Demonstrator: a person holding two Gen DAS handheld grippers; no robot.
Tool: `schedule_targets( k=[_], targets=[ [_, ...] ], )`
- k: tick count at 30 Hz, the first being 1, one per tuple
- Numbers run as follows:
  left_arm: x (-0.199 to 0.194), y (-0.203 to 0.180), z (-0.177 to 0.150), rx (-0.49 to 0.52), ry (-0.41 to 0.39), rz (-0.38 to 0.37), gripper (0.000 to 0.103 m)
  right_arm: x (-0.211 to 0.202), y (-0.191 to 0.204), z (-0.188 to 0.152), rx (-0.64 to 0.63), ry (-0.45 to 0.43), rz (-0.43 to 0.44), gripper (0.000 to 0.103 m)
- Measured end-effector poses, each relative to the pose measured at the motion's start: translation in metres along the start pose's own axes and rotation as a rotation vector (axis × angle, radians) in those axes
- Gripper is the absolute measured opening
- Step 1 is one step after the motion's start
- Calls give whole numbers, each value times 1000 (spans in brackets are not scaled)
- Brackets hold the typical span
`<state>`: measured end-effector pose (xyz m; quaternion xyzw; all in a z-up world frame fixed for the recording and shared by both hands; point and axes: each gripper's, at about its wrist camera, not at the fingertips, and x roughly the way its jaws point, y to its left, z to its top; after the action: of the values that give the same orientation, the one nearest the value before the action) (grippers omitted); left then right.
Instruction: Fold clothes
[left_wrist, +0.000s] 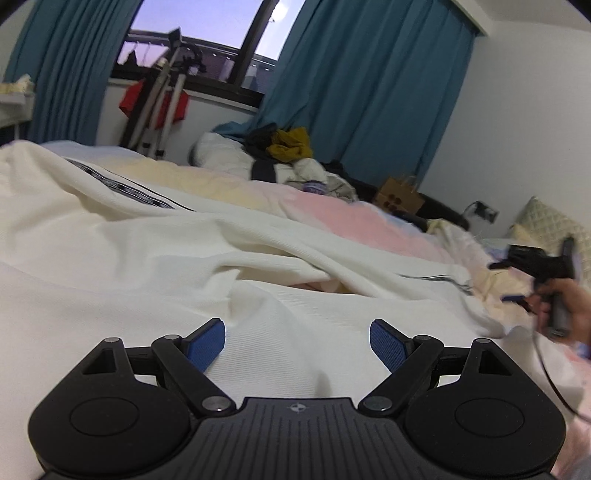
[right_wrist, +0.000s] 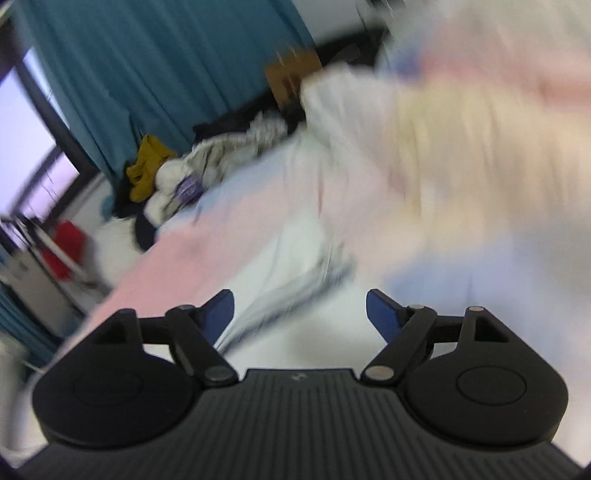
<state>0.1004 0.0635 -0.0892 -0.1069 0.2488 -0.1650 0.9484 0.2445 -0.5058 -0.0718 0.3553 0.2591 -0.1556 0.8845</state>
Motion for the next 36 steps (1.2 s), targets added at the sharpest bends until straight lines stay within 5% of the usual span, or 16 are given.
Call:
schedule_targets(
  k=[4, 7, 12, 14, 16, 19, 22, 27, 29, 33, 36],
  targets=[
    [-7, -4, -1, 29, 14, 46, 87, -22, 3, -75, 236, 176, 113, 83],
    [-11, -2, -1, 28, 17, 69, 87, -6, 17, -114, 406, 357, 117, 82],
    [-17, 6, 3, -6, 6, 93, 87, 7, 34, -129, 451, 238, 47, 79],
    [-18, 10, 2, -20, 9, 96, 87, 13, 30, -129, 462, 148, 39, 62],
    [-17, 14, 0, -34, 15, 98, 87, 20, 22, -132, 440, 110, 13, 20],
    [-15, 17, 1, -63, 22, 83, 87, 30, 9, -132, 423, 90, 37, 6],
    [-16, 18, 2, -73, 14, 71, 87, 30, 9, -123, 403, 52, 55, 6],
    [-19, 23, 3, -115, 14, 73, 87, -15, 41, -94, 189, -219, 125, 6],
    [-19, 25, 3, -119, 12, 77, 87, -14, 31, -93, 194, -202, 73, 6],
    [-16, 27, 5, -122, 10, 80, 87, 17, -1, -109, 200, -33, -37, 6],
    [-14, 26, 4, -106, 13, 92, 87, 21, -8, -114, 211, 28, -19, 8]
  ],
)
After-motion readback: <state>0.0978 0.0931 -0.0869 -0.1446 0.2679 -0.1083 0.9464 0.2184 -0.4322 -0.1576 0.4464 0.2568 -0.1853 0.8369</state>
